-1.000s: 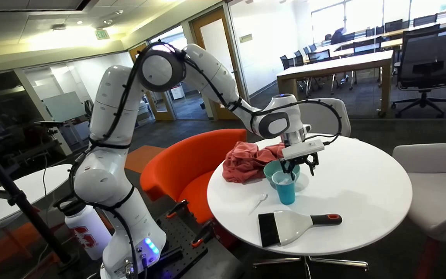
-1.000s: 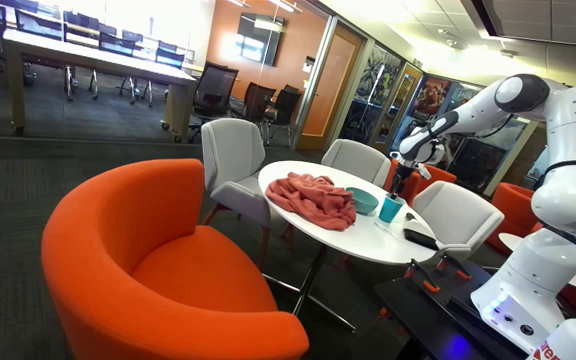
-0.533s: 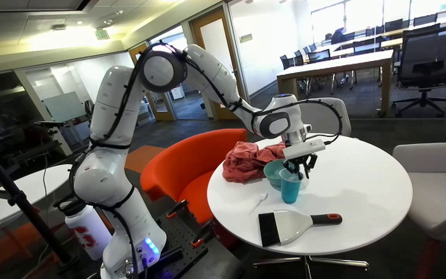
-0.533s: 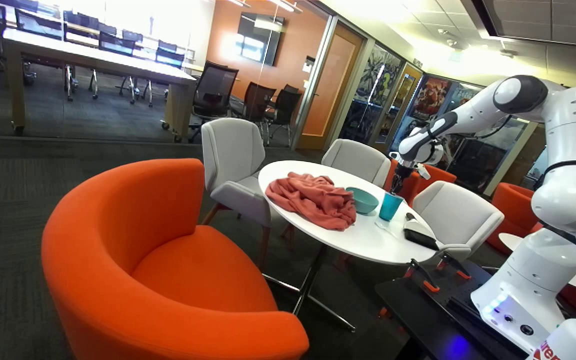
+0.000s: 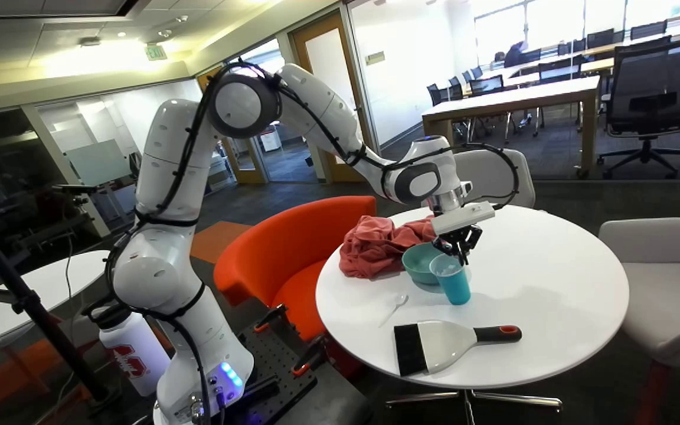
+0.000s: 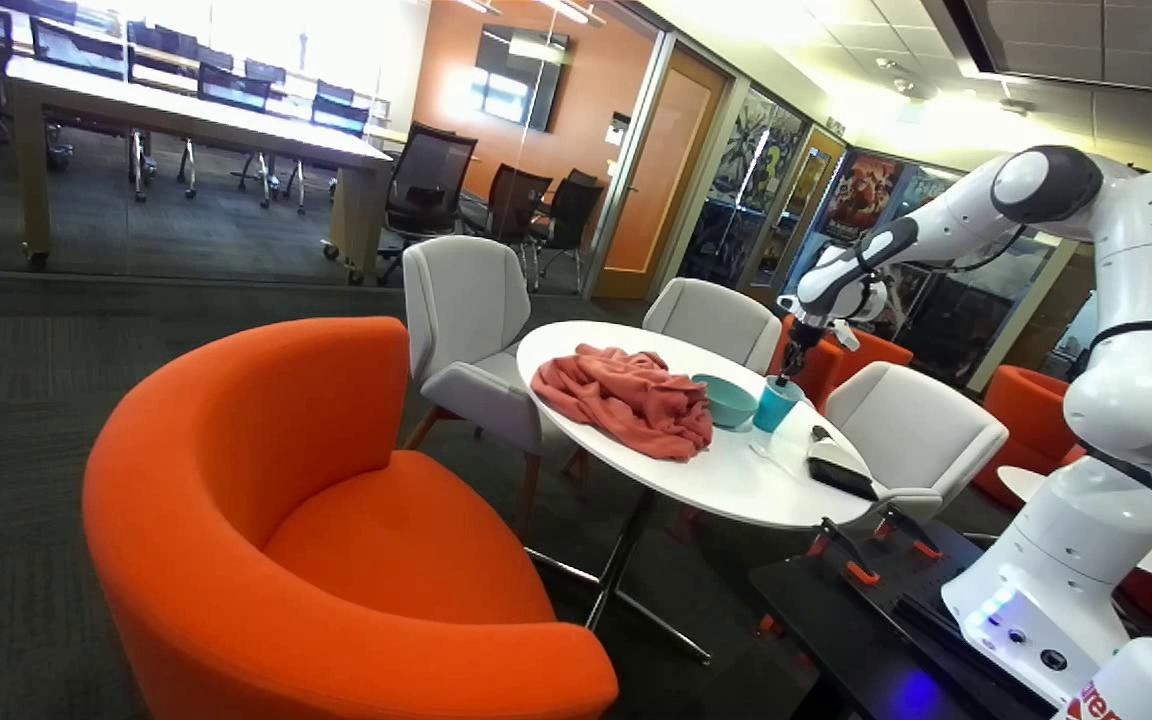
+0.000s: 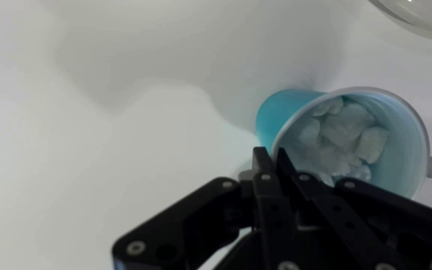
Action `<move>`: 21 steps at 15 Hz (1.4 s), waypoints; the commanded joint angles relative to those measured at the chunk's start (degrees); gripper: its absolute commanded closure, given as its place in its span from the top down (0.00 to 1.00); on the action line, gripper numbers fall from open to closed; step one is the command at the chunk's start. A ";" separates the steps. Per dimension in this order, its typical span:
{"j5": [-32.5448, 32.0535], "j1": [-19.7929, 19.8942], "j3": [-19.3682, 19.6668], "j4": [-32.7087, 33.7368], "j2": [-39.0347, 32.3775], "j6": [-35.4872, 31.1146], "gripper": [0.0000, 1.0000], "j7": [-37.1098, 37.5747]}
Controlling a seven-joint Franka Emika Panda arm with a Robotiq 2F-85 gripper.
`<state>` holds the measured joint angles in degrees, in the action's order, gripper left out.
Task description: Pour the contents in the cup into the bowl
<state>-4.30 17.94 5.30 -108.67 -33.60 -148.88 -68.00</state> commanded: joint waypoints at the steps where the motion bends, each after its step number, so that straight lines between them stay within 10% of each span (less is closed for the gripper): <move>1: -2.23 -1.50 0.79 -3.21 5.36 0.81 0.01 4.00; 13: -31.63 -20.77 14.98 4.00 5.48 2.11 0.01 48.26; 21: -48.60 -21.49 9.37 9.75 -1.81 13.27 0.01 68.77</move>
<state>-50.41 -3.73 17.03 -101.82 -32.54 -140.30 -1.68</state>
